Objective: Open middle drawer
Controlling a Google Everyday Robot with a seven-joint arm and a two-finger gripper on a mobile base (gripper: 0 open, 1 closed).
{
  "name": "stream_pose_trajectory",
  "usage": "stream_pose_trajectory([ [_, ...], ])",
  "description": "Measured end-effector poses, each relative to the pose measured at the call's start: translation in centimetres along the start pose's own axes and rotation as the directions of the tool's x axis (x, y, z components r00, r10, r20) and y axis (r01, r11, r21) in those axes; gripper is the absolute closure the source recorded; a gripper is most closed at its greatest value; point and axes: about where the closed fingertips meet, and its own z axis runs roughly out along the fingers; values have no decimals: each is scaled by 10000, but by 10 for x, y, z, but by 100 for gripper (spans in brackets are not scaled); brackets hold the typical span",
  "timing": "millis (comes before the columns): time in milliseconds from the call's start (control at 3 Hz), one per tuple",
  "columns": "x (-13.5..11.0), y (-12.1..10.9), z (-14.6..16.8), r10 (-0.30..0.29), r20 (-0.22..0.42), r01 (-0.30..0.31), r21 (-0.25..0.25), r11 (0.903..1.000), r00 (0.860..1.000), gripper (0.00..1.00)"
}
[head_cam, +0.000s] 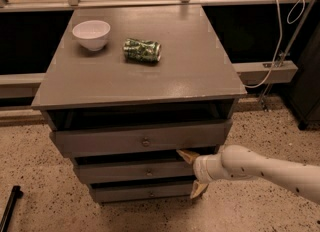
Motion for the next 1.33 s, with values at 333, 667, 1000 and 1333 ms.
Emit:
stream_pose_trajectory([
  [333, 14, -7, 16, 369, -209, -367, 91, 9993, 9991, 0],
  [667, 19, -8, 23, 639, -398, -631, 208, 9978, 9972, 0],
  [1000, 26, -11, 32, 1052, -611, -1049, 77, 9945, 9926, 0],
  [1333, 37, -5, 46, 1601, -714, -1623, -254, 9864, 9845, 4],
])
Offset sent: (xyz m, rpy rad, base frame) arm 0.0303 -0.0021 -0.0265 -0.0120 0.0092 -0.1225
